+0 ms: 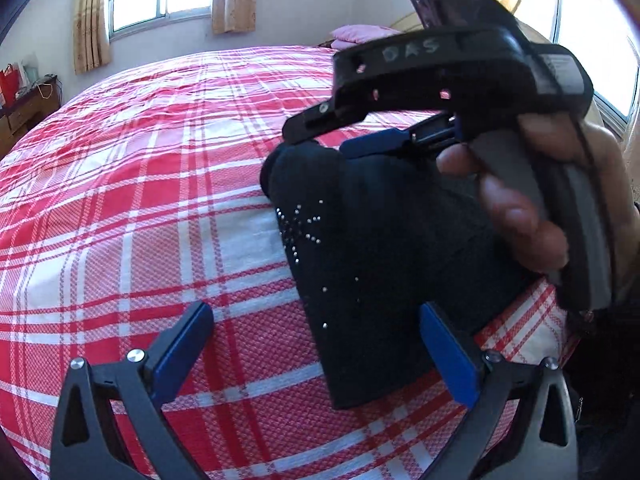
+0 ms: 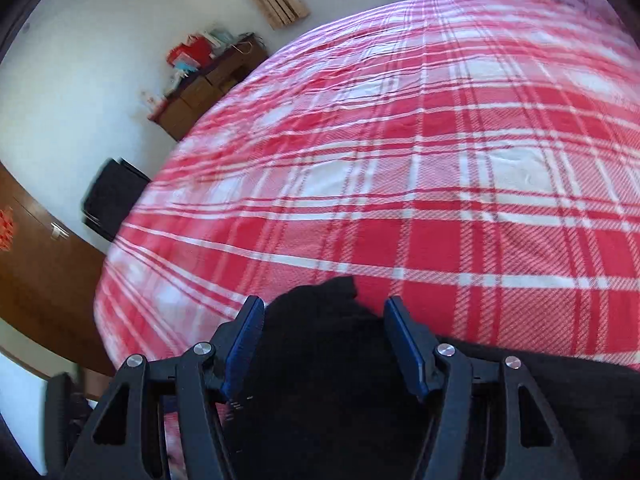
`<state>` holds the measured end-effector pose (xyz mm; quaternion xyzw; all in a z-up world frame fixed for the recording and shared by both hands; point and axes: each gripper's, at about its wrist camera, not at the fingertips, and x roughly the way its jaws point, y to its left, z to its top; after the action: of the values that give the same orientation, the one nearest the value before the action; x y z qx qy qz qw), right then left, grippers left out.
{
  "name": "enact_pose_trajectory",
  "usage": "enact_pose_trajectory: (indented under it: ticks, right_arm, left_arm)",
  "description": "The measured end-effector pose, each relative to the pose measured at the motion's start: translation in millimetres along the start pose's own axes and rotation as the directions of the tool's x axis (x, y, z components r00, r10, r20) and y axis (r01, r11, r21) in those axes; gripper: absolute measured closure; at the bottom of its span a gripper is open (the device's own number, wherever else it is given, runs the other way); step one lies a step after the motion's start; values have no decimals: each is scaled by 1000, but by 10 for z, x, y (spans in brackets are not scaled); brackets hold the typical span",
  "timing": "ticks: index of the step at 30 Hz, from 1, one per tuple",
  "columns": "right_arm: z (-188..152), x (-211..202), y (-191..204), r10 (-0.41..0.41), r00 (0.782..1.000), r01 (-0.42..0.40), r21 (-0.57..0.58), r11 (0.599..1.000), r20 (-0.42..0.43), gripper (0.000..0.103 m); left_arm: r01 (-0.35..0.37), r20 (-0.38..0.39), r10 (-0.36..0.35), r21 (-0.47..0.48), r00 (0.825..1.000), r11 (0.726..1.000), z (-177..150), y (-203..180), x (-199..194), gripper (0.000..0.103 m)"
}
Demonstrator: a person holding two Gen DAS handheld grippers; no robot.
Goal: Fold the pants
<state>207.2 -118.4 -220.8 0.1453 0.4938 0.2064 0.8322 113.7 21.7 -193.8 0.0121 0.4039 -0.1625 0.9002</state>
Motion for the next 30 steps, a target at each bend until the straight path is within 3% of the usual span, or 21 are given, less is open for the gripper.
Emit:
enact_pose_trajectory:
  ticks: [4,8,11,13,17,22,26,30]
  right_arm:
    - [-119,-392,8,80,995,-80,4,997,54,39]
    - [-234,-353,-237,-67,998,66,21,998,17,39]
    - [-225,-476,-396,30,998,-36,100,994,56,39]
    - [-224,-664,-408,46,994,-57,120,991,95,39]
    - [-388,-1209,-421,-55,983,44,68,997,176,39]
    - [-686,-1624,-724,-235,955,218,104,970,183,39]
    - [-913,-1748,-1131,-295,942,265,187,946,160,39]
    - [-1008,-1769,-1247,-284,946,255,177,951,158,39]
  left_arm:
    - [-34,24,33,26,999,999,9,-58,-65,0]
    - [-18,13,18,7,1000,1000,13,-69,-6,0]
    - [-21,15,21,7,1000,1000,45,-112,-3,0]
    - [-41,29,40,26,999,999,69,-145,-28,0]
    - [-34,48,34,8,998,999,160,-133,-58,0]
    - [-54,62,56,-23,997,998,357,-73,66,0]
    - [-51,34,51,-18,998,999,394,-127,210,0]
    - [-22,18,23,-37,1000,999,413,-165,271,0]
